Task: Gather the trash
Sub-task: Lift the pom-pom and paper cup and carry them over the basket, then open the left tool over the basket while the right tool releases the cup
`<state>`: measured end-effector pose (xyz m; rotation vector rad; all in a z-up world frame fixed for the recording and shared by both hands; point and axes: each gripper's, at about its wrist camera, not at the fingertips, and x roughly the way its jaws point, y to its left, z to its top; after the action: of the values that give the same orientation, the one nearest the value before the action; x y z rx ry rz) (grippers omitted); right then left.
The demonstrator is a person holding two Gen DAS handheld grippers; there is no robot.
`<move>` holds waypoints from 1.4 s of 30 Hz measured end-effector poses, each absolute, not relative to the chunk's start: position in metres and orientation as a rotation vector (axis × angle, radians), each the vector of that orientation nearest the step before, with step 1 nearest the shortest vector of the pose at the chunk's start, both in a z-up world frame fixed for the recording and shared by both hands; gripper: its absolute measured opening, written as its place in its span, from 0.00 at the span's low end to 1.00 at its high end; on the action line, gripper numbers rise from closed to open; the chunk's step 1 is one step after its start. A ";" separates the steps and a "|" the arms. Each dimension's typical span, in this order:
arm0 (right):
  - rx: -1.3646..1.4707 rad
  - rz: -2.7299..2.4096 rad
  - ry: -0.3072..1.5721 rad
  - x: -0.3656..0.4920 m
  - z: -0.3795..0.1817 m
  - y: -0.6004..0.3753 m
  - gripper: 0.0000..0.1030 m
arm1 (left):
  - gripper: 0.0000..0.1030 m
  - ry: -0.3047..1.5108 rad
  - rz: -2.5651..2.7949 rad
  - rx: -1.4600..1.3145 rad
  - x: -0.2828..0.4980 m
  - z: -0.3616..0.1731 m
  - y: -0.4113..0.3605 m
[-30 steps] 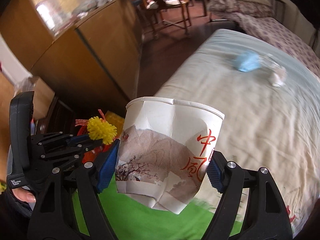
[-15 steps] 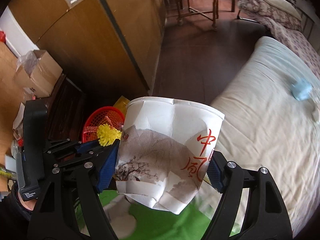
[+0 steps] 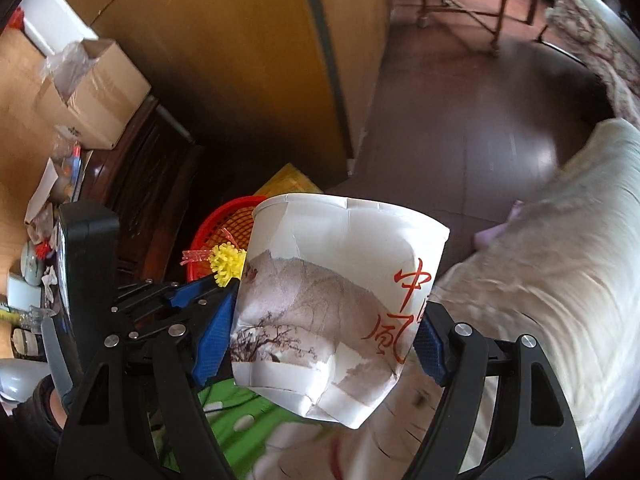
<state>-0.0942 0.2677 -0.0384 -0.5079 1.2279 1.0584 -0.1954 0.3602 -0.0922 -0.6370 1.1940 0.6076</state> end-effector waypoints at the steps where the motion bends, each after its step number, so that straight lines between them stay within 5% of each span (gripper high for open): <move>1: -0.521 1.066 1.237 -0.097 -0.043 0.276 0.73 | 0.14 1.199 0.624 -0.650 -0.199 -0.096 0.367; 18: -0.603 1.091 1.369 -0.129 -0.106 0.347 0.74 | 0.15 1.277 0.772 -0.766 -0.228 -0.151 0.411; 27: -0.602 1.102 1.393 -0.129 -0.116 0.352 0.75 | 0.45 1.272 0.837 -0.759 -0.233 -0.146 0.414; 42: -0.585 1.039 1.334 -0.113 -0.091 0.325 0.78 | 0.49 1.261 0.837 -0.726 -0.229 -0.125 0.404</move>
<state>-0.1127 0.3247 -0.0913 -0.5854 1.3342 1.0386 -0.2286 0.4041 -0.1251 -0.7263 1.2607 0.8374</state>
